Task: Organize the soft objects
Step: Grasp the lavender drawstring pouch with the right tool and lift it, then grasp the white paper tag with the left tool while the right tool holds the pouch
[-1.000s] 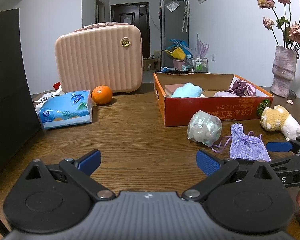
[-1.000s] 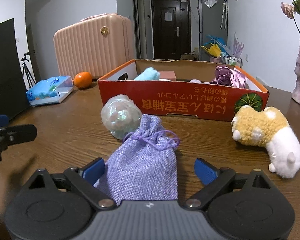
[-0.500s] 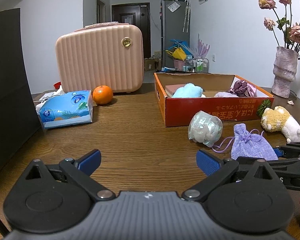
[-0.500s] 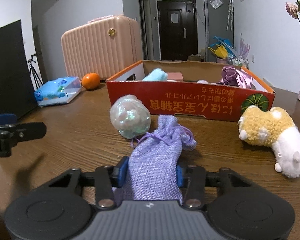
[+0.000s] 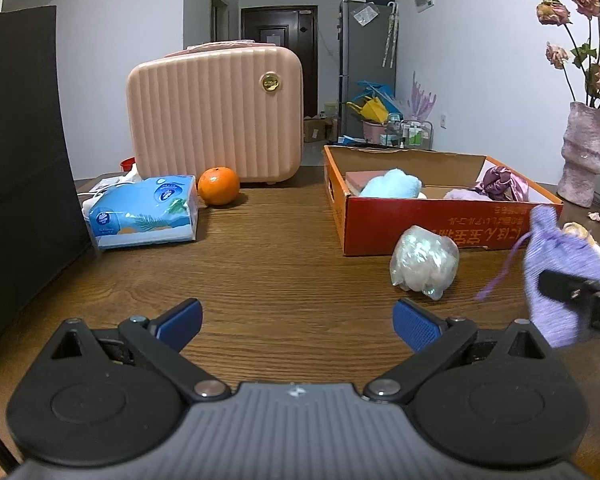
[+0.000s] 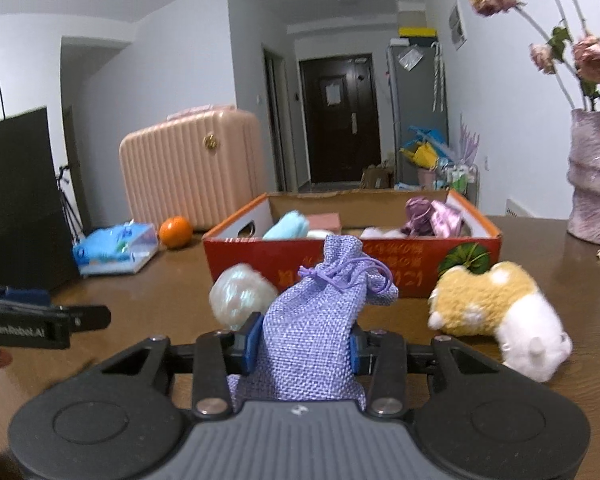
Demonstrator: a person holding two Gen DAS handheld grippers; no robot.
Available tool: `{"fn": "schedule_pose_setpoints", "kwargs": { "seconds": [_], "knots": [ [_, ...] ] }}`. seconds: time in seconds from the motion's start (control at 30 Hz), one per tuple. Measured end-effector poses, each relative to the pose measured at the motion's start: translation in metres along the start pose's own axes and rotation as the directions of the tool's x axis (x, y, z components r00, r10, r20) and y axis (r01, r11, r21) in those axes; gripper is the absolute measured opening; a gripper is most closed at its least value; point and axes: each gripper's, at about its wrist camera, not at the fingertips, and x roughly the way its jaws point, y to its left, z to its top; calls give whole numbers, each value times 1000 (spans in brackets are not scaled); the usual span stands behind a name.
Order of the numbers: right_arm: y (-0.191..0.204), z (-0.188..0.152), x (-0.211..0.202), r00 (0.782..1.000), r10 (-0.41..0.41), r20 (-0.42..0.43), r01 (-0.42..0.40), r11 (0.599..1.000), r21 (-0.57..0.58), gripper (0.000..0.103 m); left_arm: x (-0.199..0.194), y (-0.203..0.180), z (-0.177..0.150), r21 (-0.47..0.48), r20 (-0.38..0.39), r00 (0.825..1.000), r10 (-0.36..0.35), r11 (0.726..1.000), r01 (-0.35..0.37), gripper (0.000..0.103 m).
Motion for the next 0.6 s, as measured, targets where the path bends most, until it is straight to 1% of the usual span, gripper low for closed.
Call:
{"fn": "schedule_pose_setpoints", "kwargs": {
  "seconds": [0.1,0.27,0.47,0.6],
  "knots": [
    [-7,2,-10,999,-10,32,10,1000,14,39,0,0,0,-13,-3,1000,4,1000,-4,103],
    [-18,1,-25,998,-23,63,21,999,27,39,-4,-6,-2,-34,-6,1000,-9,999,9,103],
    [-30,-2,-40,996,-37,81,34,999,33,39,-14,-25,-7,-34,-3,999,-48,998,48,103],
    [-35,-4,-47,995,-46,86,43,998,37,39,-21,-42,-14,-12,-10,997,-82,997,82,103]
  ]
}}
